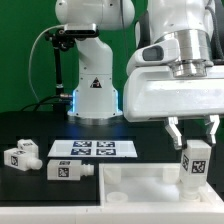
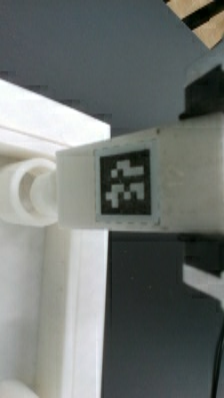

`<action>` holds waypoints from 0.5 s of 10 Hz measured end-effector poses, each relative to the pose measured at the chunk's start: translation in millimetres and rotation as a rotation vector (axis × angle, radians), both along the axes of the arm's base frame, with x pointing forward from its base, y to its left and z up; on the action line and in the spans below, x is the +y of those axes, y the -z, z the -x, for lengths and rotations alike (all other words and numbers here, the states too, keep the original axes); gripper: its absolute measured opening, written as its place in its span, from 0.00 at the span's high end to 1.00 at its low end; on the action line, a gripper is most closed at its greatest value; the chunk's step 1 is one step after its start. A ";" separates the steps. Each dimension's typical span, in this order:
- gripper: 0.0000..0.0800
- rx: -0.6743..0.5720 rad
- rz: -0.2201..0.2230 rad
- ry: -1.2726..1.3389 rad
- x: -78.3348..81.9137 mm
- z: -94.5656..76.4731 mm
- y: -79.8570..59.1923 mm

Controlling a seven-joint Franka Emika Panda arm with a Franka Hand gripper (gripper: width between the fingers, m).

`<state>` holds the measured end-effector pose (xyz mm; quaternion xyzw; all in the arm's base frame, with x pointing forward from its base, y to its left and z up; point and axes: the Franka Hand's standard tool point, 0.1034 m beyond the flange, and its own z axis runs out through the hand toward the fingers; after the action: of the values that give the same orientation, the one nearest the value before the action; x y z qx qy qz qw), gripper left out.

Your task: Assemble one leg

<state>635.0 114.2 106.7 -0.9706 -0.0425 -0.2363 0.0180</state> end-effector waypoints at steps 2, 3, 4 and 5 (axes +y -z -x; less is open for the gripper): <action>0.64 0.009 0.004 -0.003 1.2 3.4 7.7; 0.64 0.001 0.006 -0.002 0.9 3.0 9.9; 0.64 0.003 0.008 -0.002 0.4 3.4 13.2; 0.64 -0.002 0.008 -0.002 -0.1 2.4 13.1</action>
Offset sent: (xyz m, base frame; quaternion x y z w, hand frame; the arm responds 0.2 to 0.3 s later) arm 0.0006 0.0055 -0.0125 -0.0045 0.0131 0.0074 0.9999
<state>632.6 114.2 93.6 -0.9704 -0.0443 -0.2369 0.0140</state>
